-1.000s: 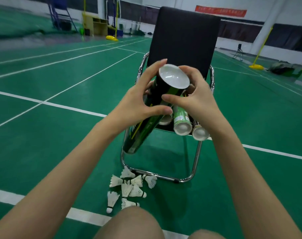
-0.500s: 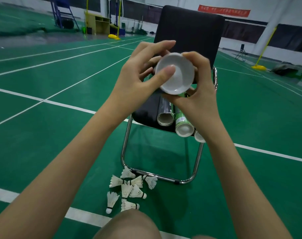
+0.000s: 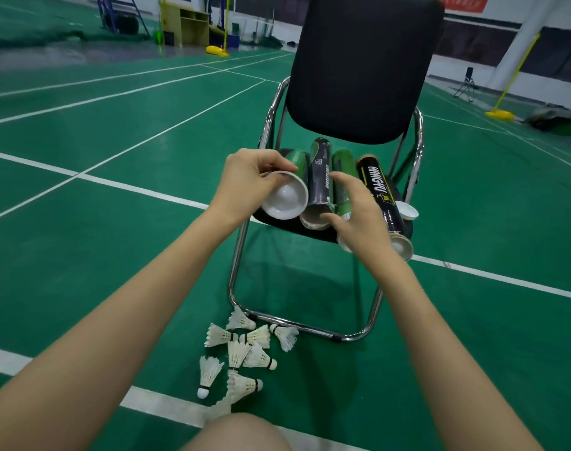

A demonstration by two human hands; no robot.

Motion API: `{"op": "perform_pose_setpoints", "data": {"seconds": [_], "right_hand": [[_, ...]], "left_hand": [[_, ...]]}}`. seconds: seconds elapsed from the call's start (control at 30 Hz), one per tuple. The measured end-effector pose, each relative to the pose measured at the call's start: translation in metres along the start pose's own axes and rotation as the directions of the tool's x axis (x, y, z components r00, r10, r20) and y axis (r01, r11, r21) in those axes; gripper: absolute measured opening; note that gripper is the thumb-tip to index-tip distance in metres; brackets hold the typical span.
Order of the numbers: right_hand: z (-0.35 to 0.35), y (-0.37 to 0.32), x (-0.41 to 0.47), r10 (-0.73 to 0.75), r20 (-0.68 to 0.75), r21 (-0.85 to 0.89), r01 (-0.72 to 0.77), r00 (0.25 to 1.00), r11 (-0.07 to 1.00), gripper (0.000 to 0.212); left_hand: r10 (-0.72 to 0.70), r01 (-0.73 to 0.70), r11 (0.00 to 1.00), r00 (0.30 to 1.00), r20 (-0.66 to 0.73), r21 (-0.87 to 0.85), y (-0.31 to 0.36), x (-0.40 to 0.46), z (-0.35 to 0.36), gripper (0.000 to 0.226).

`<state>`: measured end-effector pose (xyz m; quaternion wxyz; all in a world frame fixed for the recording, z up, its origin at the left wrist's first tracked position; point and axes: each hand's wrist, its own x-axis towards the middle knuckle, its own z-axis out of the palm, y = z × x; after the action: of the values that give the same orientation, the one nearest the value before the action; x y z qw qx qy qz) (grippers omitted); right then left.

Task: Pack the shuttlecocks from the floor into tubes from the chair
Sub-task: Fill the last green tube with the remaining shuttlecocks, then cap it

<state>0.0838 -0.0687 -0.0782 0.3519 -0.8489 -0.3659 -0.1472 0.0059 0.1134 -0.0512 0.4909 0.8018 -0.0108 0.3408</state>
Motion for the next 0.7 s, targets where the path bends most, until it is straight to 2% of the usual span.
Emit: {"op": "perform_pose_setpoints", "data": {"seconds": [0.1,0.3,0.47,0.7], "right_hand": [[-0.008,0.027,0.009,0.153,0.059,-0.141,-0.143,0.987,0.980,0.059],[0.002,0.046,0.030,0.214,0.161,-0.264,-0.167,0.963,0.950,0.056],[0.014,0.054,0.039,0.234,0.146,-0.297,-0.183,0.961,0.937,0.050],[0.029,0.059,0.043,0.262,0.064,-0.333,-0.227,0.963,0.915,0.038]], "left_hand": [[-0.025,0.024,0.999,1.000,0.016,0.032,-0.023,0.008,0.010,0.029],[-0.079,0.063,0.989,0.991,0.112,0.133,-0.076,0.020,0.035,0.033],[-0.082,0.061,0.984,0.989,0.124,0.167,-0.100,0.026,0.046,0.037],[-0.086,0.057,0.982,0.984,0.154,0.182,-0.107,0.036,0.051,0.026]]}}
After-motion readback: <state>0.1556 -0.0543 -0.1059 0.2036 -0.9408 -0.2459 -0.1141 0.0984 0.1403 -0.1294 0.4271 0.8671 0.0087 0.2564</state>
